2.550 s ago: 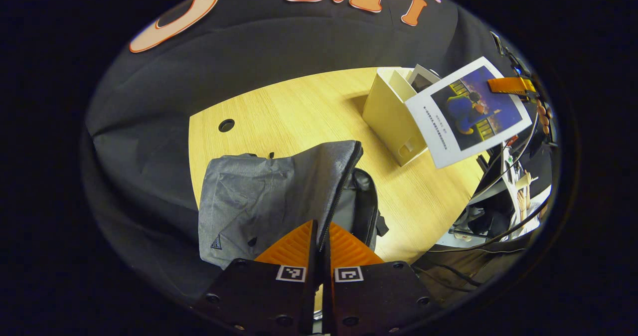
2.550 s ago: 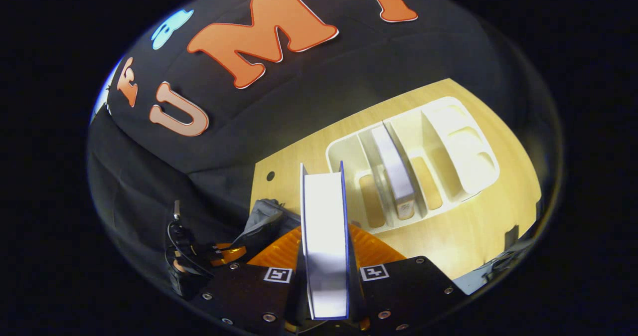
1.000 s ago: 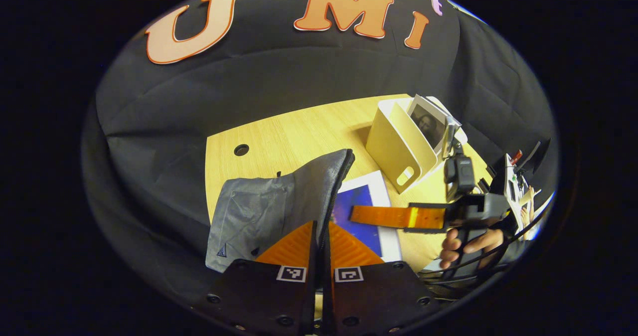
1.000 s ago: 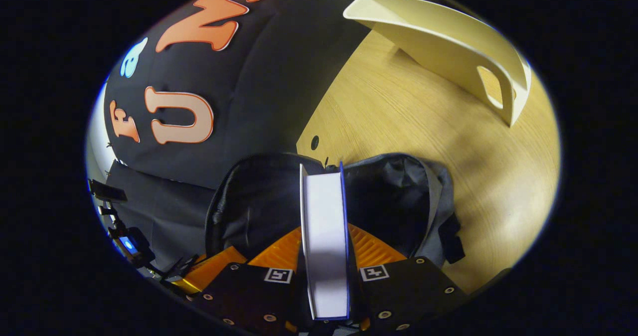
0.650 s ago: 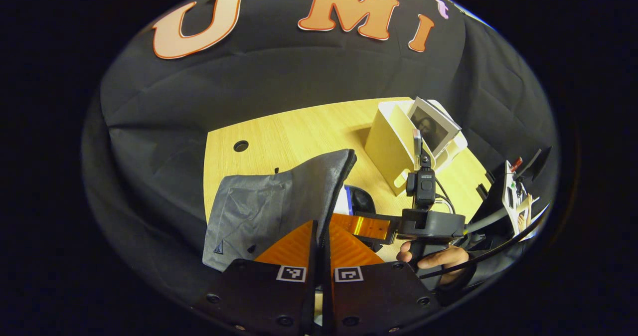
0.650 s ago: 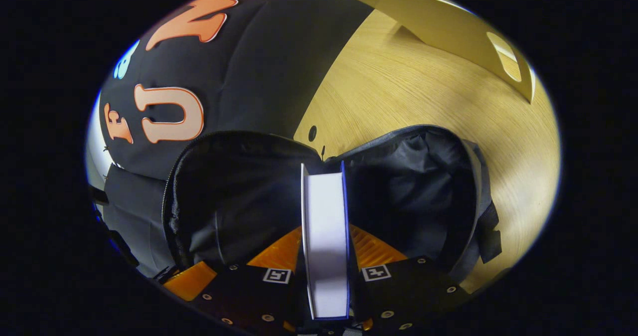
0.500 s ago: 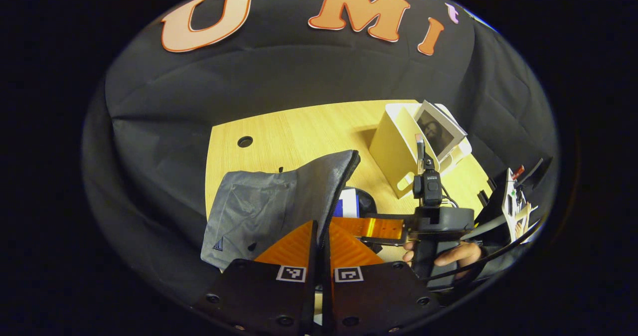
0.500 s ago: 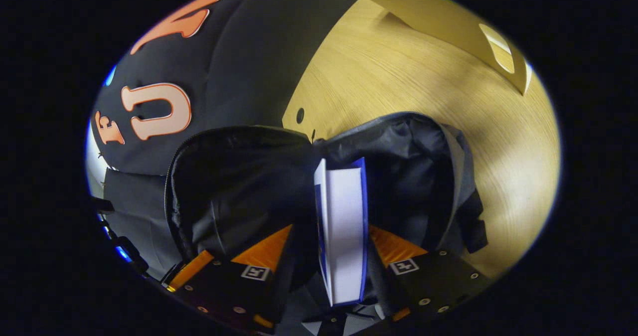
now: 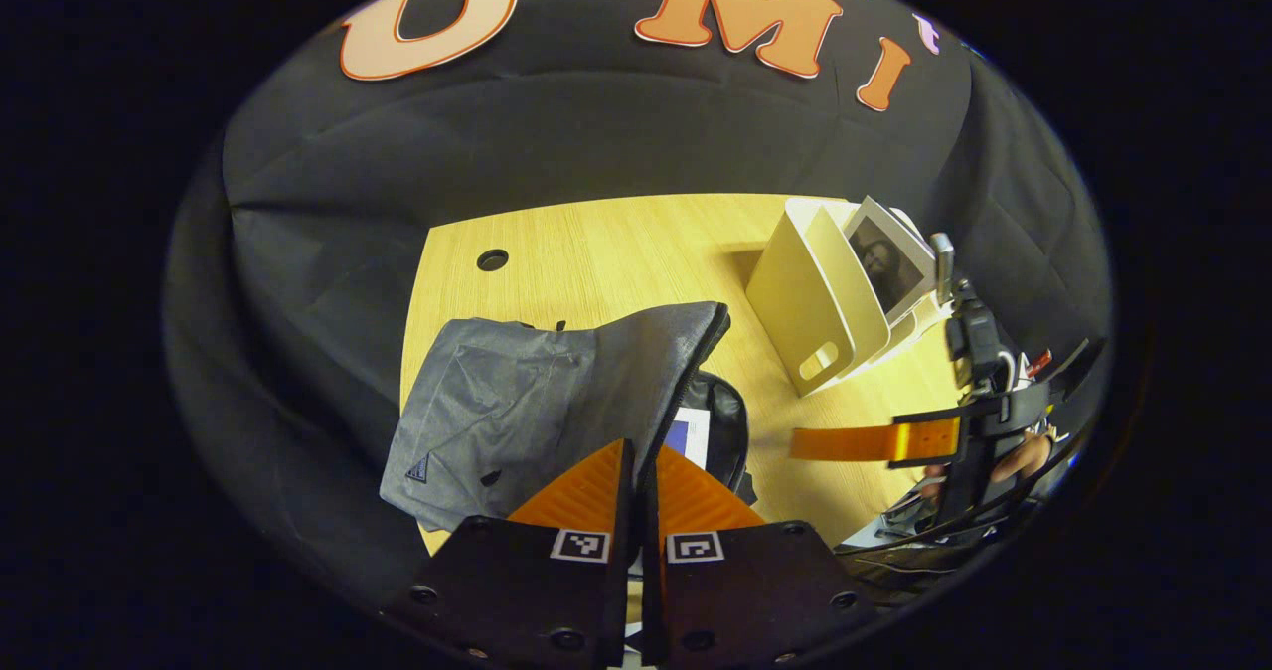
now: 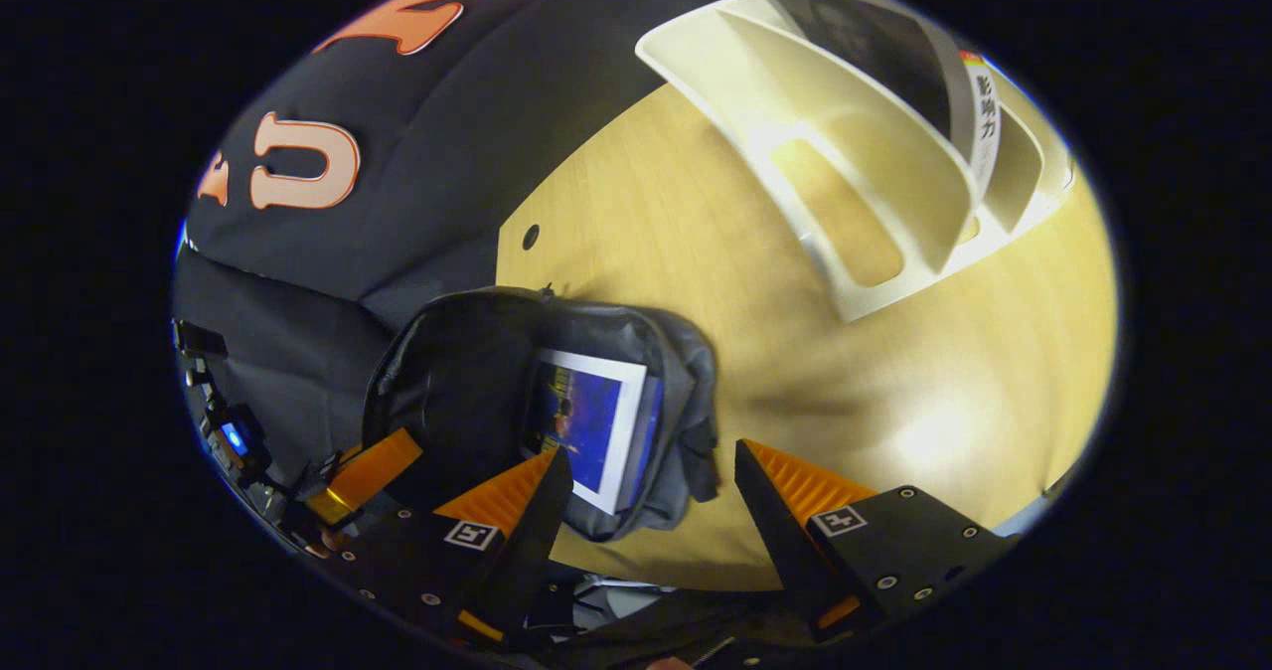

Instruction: Open the schoolbag, grab two books from the bookshelf and put them into the schoolbag.

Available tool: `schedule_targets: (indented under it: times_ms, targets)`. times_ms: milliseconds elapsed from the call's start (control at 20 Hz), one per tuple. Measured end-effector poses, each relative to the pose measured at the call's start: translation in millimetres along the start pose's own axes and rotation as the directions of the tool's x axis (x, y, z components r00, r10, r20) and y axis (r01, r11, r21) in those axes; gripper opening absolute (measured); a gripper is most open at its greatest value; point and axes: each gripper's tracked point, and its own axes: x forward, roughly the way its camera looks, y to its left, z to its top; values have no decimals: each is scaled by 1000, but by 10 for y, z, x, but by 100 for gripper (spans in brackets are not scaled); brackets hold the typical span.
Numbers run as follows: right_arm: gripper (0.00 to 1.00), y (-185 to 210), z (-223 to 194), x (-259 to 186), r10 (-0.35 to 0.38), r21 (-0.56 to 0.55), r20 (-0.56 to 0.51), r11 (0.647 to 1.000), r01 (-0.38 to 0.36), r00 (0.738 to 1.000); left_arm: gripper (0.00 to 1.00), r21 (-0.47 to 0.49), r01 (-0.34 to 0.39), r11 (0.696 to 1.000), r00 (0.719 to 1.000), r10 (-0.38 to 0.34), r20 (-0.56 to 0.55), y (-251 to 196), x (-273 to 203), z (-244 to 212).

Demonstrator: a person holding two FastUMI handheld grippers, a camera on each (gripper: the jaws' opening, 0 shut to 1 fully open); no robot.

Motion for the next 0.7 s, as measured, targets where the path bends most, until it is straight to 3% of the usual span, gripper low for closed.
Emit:
schedule_targets:
  times_ms: [450, 700]
  targets:
    - [98, -619, 774, -998, -133, -102, 50, 985, 137, 990, 7, -85, 8, 996, 999, -11, -43, -104, 249, -174]
    - [98, -797, 1315, -1386, -233, -211, 104, 945, 251, 967, 7, -123, 0, 992, 998, -8, -63, -105, 325, -225]
